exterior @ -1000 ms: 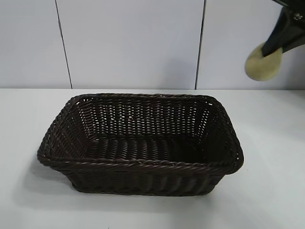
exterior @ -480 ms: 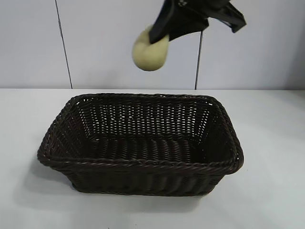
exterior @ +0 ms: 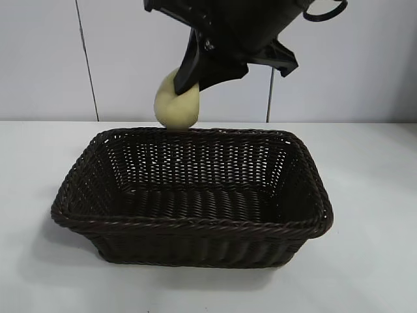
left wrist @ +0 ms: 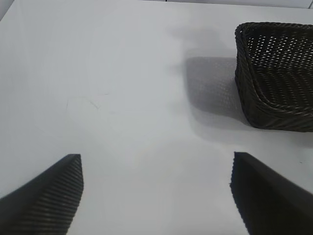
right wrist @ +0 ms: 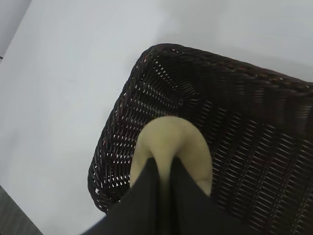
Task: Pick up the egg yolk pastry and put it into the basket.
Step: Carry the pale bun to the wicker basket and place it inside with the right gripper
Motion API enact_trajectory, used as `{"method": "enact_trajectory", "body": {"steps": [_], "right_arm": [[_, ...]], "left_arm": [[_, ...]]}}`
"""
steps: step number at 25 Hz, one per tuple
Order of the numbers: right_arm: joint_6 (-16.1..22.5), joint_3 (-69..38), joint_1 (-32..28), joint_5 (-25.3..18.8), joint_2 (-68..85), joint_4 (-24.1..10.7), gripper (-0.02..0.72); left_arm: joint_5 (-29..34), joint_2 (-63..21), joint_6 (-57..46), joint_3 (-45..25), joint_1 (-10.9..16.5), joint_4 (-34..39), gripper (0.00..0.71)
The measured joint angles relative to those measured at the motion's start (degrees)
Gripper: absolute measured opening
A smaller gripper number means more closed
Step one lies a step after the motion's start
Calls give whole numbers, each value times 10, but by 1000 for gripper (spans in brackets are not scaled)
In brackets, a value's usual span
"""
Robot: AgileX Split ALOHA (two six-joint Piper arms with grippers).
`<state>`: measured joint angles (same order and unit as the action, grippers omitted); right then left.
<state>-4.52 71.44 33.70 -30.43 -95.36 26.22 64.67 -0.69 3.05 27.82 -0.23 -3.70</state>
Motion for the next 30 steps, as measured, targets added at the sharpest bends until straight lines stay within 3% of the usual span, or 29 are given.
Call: {"method": "enact_trajectory", "body": {"steps": [16,19,24,27,30], "right_arm": [[0,0,0,4,-116,-9,36],[3,0,0,4,-116,-9,143],[6,0,1,3,-116,-8,464],[11,0,1,-2,-107,-8,527],[29,5,-1,-32,-91,-9,539]], "left_arm": [[0,0,0,0,0,0,596],[0,0,0,0,0,0,596],[0,0,0,0,0,0,596],[0,0,0,0,0,0,596],[0,0,0,0,0,0,596]]}}
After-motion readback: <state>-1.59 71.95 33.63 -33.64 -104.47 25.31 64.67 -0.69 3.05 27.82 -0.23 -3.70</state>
